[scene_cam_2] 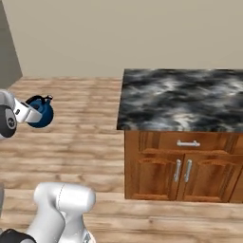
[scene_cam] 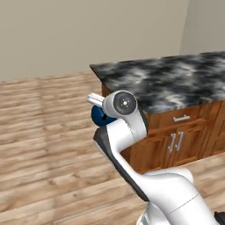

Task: The kettle is done boiling. Turn off the stove, then wait for 300 timesteps before moving the kettle to the dining table.

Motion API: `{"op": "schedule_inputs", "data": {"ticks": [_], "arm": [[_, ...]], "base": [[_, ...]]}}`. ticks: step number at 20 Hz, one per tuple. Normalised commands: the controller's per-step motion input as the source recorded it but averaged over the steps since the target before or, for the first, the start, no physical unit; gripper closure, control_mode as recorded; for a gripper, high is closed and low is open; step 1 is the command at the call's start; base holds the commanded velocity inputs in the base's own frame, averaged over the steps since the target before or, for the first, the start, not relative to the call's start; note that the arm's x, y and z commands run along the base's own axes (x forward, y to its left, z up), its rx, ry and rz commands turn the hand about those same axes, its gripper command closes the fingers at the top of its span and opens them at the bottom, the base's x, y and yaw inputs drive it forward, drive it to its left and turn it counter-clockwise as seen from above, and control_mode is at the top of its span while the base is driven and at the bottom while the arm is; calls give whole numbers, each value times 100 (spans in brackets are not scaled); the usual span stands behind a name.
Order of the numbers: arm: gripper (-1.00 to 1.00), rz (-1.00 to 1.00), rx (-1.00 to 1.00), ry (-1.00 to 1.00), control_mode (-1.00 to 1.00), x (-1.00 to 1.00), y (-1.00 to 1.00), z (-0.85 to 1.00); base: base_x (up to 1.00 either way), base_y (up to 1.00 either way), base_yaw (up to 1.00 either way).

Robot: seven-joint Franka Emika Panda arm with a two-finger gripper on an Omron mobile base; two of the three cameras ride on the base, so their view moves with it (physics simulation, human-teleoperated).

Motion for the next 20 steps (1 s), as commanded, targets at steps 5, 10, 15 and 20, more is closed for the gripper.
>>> {"op": "schedule_inputs", "data": {"ticks": [5,10,15,20], "arm": [[100,0,0,0,100,0,0,0],[100,0,0,0,100,0,0,0],[100,0,0,0,100,0,0,0],[100,0,0,0,100,0,0,0]], "base": [[100,1,-30],[97,11,-40],[73,32,-48],[41,43,-51]]}}
